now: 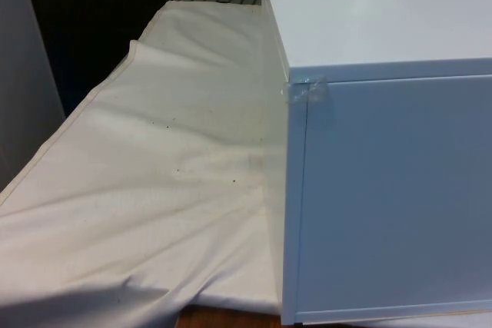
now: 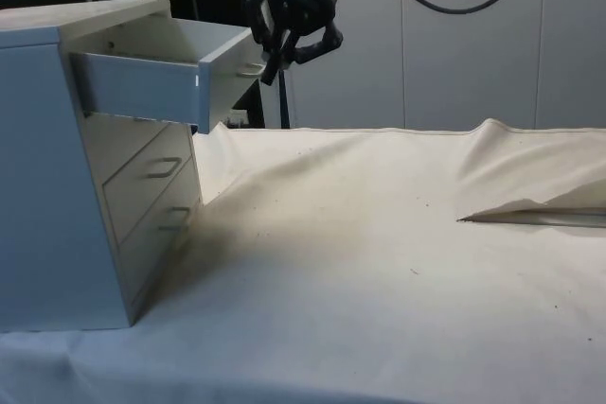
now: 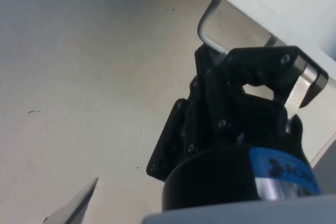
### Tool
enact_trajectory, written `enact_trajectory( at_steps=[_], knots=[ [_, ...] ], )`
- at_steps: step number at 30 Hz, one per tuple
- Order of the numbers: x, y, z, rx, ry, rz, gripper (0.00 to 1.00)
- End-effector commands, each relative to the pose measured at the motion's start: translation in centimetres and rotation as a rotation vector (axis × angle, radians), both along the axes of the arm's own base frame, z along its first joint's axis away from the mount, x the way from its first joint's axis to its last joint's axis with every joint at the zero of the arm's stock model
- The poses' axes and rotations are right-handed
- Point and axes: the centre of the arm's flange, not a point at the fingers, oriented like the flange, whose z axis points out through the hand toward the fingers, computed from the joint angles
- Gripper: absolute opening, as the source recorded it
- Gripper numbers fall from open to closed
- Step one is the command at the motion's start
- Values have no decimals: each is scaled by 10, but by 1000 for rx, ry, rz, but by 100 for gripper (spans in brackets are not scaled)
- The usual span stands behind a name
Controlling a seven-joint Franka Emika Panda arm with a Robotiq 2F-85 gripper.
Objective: Open the drawer, then close it.
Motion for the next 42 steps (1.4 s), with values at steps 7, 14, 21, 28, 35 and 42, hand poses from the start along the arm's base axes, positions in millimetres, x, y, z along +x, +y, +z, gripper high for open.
enact_trajectory(
  at_steps=[7,14,21,28,35,42],
  knots=[
    [4,1,3,-6,-12,-12,0],
    [13,-1,14,-33,-48,-39,0],
    [17,0,16,-44,-61,-51,0],
    [21,0,17,-56,-72,-65,0],
    [24,1,19,-69,-81,-81,0],
    [28,1,21,-84,-91,-93,0]
  ],
)
